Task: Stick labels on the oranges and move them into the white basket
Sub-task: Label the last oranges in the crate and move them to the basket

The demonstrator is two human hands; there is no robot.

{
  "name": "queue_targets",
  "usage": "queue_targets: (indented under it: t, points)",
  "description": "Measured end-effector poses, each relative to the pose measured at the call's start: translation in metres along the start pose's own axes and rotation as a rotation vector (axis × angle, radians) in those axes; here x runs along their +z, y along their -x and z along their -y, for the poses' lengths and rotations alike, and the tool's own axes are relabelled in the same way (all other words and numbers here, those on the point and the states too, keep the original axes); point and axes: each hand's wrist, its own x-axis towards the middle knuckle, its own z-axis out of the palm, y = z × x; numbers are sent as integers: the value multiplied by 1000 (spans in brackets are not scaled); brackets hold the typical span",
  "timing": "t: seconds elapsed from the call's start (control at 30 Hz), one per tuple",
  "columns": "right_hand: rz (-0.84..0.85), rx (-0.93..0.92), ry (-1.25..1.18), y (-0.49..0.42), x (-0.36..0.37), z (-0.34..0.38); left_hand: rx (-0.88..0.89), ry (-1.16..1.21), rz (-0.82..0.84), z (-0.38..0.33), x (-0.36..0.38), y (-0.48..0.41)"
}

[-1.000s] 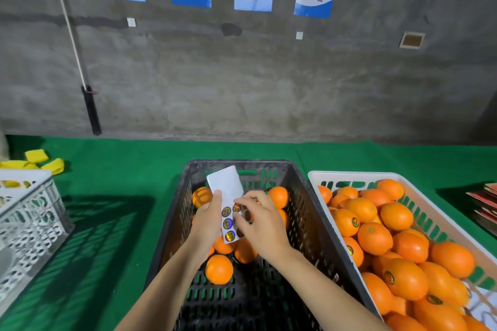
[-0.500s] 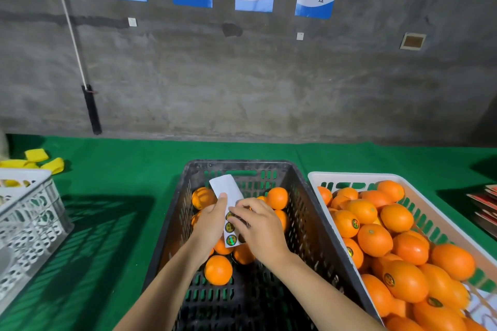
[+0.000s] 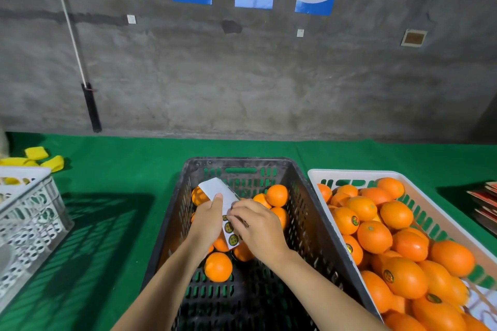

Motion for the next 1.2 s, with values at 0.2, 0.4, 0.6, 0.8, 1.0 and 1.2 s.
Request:
queue_targets:
  t: [0.2,0.4,0.6,0.8,1.0,1.2]
  points:
    - [47,357,-177,-1,2,-8,66,-157,-169,4,0,0]
    - [-3,1171,-582,-3,-1,-35,145,-497,-275,5,-4,3]
    - [-84,1576,-894,13,2,-63,174,-705,-262,8,-4,3]
    - [-63,1627,-942,21,13,-84,195,-759,-250,10,-5,0]
    - [-120,1688,-1012,24,20,-92,214,-807,-220,12,-3,-3]
    - [-97,1727,-1039,25,30,-96,221,-802,-215,13,0,-7]
